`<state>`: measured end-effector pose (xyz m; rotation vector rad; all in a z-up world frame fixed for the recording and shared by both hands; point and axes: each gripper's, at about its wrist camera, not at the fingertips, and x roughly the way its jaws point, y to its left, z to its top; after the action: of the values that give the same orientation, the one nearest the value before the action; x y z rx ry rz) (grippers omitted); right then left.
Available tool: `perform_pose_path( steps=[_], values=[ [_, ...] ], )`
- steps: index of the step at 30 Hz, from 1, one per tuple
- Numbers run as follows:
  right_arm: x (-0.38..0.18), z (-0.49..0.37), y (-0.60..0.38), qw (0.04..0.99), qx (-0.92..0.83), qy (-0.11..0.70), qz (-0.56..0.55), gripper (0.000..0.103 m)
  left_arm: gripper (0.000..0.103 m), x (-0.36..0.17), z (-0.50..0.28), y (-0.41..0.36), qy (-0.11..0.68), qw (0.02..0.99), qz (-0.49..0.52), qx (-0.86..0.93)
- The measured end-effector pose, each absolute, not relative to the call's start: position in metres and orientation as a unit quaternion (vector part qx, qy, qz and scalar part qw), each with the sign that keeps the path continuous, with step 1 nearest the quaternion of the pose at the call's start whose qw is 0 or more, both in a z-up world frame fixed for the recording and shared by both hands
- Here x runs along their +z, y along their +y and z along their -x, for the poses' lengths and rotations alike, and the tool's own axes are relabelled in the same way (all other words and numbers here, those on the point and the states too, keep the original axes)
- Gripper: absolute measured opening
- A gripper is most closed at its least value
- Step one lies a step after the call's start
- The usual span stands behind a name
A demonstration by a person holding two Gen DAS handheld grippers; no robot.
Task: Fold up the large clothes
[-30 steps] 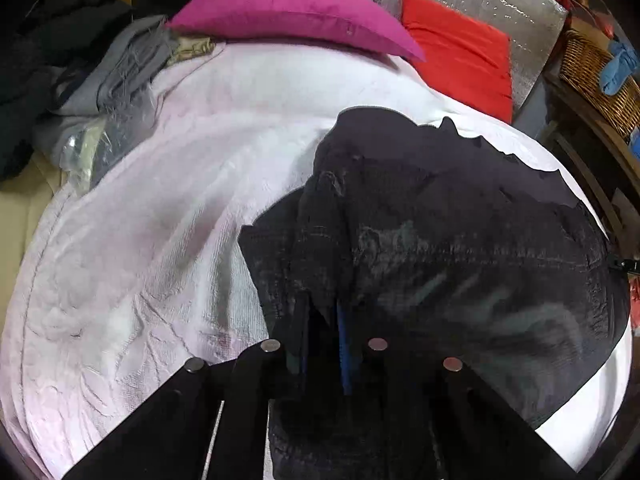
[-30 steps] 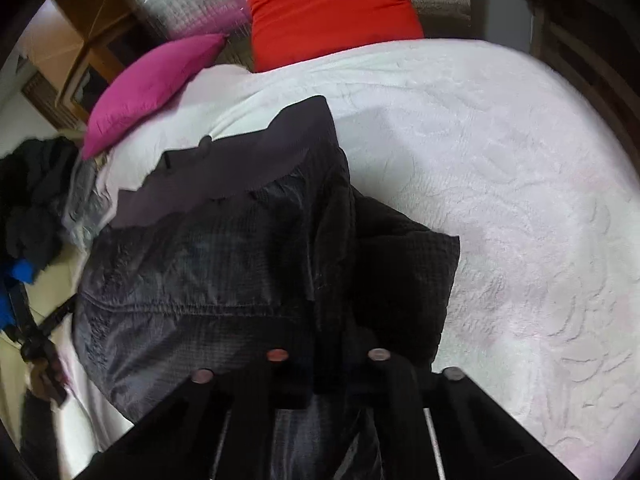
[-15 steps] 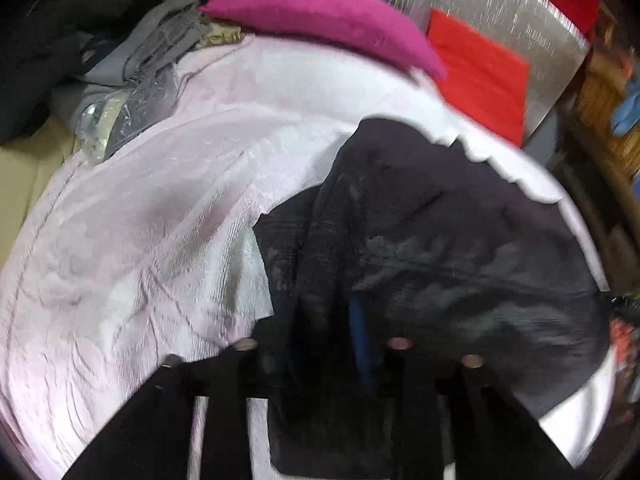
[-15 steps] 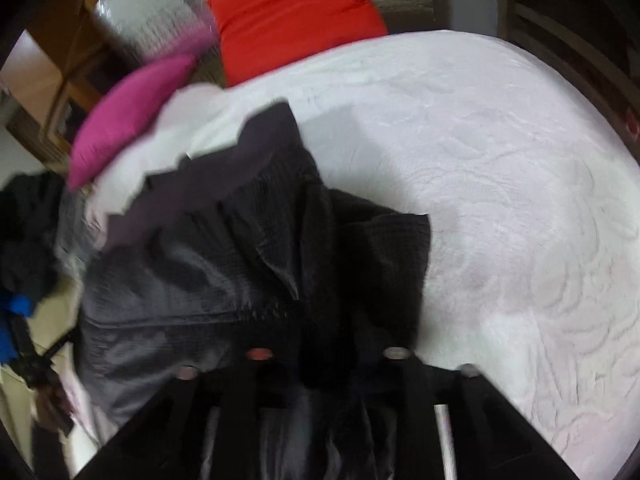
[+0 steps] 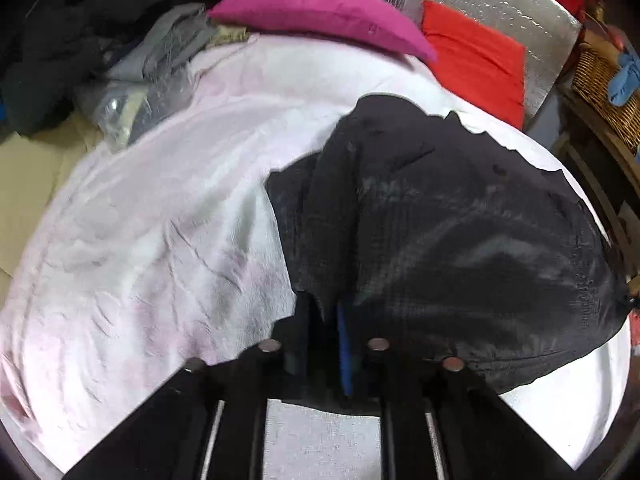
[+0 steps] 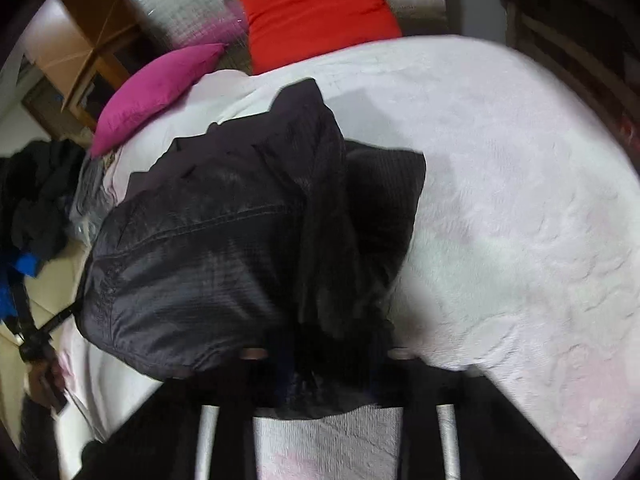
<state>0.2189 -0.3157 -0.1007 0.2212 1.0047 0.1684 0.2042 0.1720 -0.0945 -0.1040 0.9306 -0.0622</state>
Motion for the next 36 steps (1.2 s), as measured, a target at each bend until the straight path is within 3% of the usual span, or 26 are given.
perform_pose_path(
  steps=[2, 6, 10, 16, 18, 19, 26, 31, 36],
  values=[
    [-0.095, -0.208, -0.314, 0.874, 0.070, 0.473, -0.082, 0.013, 0.009, -0.093, -0.201, 0.172, 0.440, 0.897, 0.042, -0.019],
    [-0.136, -0.217, -0.321, 0.863, 0.050, 0.494, -0.099, 0.014, 0.009, -0.128, -0.213, 0.169, 0.468, 0.884, 0.024, 0.000],
    [-0.115, -0.209, -0.333, 0.867, 0.051, 0.478, -0.133, 0.022, 0.016, -0.108, -0.206, 0.175, 0.464, 0.885, 0.040, 0.014],
    [-0.069, -0.174, -0.340, 0.882, 0.075, 0.413, -0.212, 0.030, 0.060, -0.056, -0.170, 0.174, 0.393, 0.916, 0.068, 0.040],
    [-0.060, -0.174, -0.318, 0.880, 0.107, 0.410, -0.213, 0.054, 0.071, -0.041, -0.166, 0.155, 0.372, 0.926, 0.063, 0.025],
    [-0.056, -0.174, -0.301, 0.880, 0.127, 0.408, -0.206, 0.078, 0.074, -0.034, -0.164, 0.140, 0.362, 0.930, 0.056, 0.014],
    [-0.071, -0.200, -0.190, 0.894, 0.147, 0.406, -0.121, 0.079, 0.075, -0.053, -0.179, 0.032, 0.357, 0.933, -0.022, -0.032],
    [-0.126, -0.217, -0.171, 0.888, 0.083, 0.450, -0.039, 0.077, 0.077, -0.117, -0.199, 0.021, 0.414, 0.909, -0.037, -0.012],
    [-0.135, -0.216, -0.162, 0.891, 0.065, 0.449, 0.006, 0.077, 0.079, -0.125, -0.197, 0.017, 0.405, 0.912, -0.068, -0.004]
  ],
)
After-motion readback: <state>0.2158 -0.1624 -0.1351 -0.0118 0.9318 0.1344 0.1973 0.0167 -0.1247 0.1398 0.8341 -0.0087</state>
